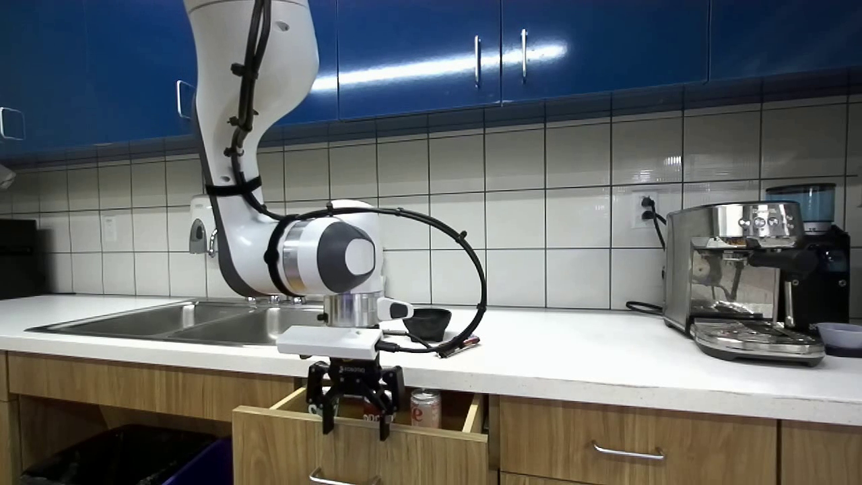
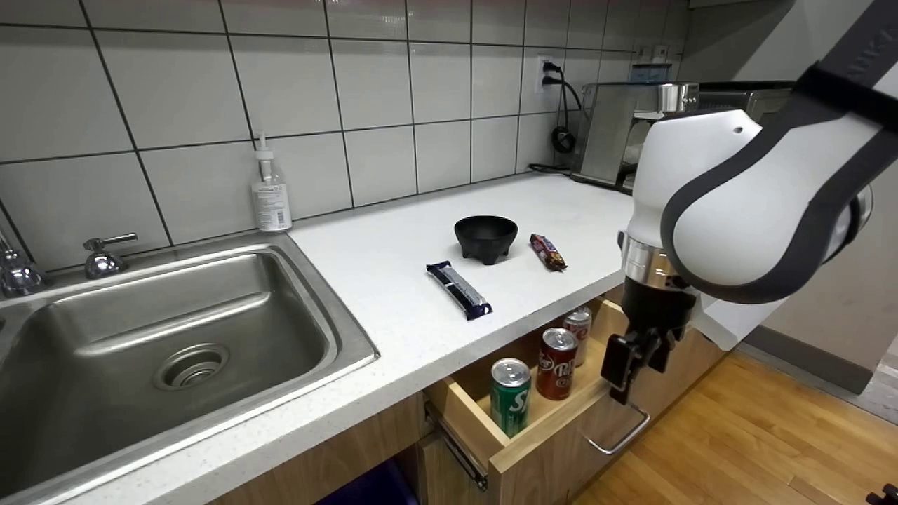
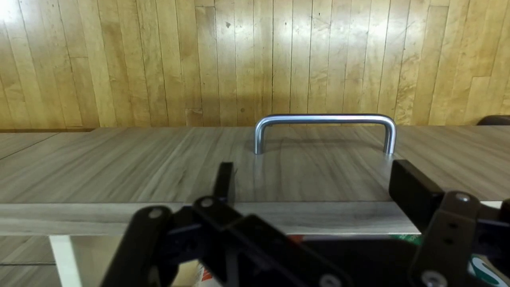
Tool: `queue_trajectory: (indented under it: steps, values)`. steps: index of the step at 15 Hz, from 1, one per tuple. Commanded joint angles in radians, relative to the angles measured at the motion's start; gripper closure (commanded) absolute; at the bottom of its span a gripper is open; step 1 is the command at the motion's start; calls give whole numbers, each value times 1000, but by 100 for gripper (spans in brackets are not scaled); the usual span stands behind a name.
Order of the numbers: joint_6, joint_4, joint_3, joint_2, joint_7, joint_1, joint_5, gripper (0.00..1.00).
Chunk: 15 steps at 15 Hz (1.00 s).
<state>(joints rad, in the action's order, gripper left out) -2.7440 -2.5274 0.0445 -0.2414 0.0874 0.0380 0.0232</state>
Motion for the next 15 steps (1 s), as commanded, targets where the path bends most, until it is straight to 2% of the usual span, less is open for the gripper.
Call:
queue_trajectory:
  steps: [1,15]
  values:
    - [-8,66,-9,-43,2,16,-22,0]
    - [-5,179,-13,-125,21,32,-35,0]
